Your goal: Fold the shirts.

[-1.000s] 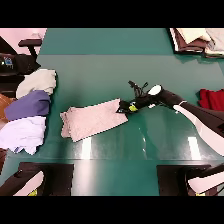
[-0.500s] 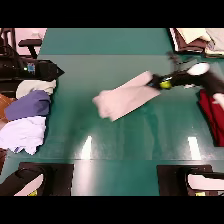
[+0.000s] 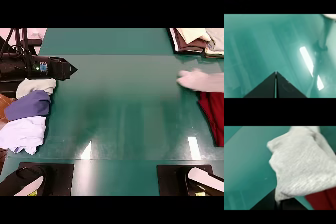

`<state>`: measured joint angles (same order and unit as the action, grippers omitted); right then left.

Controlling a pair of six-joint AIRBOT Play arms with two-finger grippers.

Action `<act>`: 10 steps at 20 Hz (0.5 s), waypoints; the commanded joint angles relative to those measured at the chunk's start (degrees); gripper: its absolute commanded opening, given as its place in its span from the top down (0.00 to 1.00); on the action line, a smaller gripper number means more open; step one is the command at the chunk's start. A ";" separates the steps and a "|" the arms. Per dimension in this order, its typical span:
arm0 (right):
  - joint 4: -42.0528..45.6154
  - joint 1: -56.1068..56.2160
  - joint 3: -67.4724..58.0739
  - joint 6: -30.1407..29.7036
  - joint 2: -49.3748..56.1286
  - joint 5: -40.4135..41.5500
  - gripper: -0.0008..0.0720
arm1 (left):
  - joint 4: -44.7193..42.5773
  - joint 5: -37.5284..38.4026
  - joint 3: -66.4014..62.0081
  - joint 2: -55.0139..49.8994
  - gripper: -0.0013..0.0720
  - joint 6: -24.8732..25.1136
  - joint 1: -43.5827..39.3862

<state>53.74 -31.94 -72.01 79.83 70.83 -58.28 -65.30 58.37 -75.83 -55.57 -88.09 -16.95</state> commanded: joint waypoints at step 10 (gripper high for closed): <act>3.28 -7.45 -13.99 0.31 -0.07 -3.80 0.97 | 0.13 -0.76 0.02 0.00 0.95 -0.42 -0.68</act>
<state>54.50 -38.87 -82.04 79.83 71.33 -59.18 -65.12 57.39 -75.83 -55.57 -88.53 -17.63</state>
